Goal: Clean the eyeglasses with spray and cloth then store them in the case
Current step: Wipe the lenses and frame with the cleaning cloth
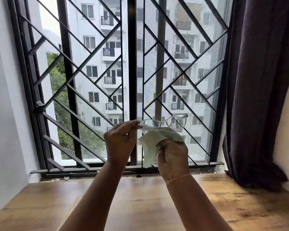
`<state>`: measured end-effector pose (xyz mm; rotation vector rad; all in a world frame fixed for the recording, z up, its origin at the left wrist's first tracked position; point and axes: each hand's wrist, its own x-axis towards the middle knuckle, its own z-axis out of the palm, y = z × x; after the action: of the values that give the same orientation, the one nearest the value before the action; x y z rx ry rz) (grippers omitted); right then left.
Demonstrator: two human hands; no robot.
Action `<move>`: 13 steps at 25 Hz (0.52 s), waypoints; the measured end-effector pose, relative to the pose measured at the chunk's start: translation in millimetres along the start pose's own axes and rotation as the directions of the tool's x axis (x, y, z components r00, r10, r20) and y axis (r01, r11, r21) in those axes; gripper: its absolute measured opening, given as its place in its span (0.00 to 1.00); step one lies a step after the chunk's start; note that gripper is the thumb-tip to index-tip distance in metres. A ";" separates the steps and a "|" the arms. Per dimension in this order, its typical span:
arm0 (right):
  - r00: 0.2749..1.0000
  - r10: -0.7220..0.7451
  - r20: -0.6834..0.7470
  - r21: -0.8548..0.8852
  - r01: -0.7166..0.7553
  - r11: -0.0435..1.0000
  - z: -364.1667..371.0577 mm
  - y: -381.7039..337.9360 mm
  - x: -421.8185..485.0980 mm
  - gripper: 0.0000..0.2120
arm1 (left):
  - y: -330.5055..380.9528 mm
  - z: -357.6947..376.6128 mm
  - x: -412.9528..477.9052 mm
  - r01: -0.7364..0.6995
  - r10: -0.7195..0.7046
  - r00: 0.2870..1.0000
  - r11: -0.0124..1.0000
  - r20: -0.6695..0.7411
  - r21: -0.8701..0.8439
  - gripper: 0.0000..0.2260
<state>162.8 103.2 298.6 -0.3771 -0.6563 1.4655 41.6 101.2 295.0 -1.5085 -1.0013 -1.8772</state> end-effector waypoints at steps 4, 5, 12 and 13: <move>0.991 -0.107 -0.080 -0.026 0.106 0.994 -18.5 -4.1 10.5 0.23 | -12.8 -8.6 5.2 0.074 -0.076 0.996 0.997 -0.047 -0.037 0.07; 0.983 -0.160 -0.090 -0.037 0.157 0.987 -22.6 -7.4 13.4 0.21 | -17.2 -10.8 5.6 0.098 -0.100 0.993 0.994 -0.062 -0.045 0.07; 0.833 -0.529 0.164 -0.230 0.553 0.800 -27.5 -37.8 22.2 0.15 | -39.9 -17.1 5.1 0.229 -0.247 0.967 0.951 -0.065 -0.206 0.06; 0.818 -0.543 0.191 -0.259 0.576 0.776 -29.3 -36.6 26.5 0.10 | -40.2 -17.2 4.4 0.228 -0.245 0.968 0.949 -0.054 -0.218 0.07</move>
<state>209.1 130.4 302.9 -0.3043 -0.9927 0.8088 -0.7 111.1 288.7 -1.4672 -1.0103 -2.2570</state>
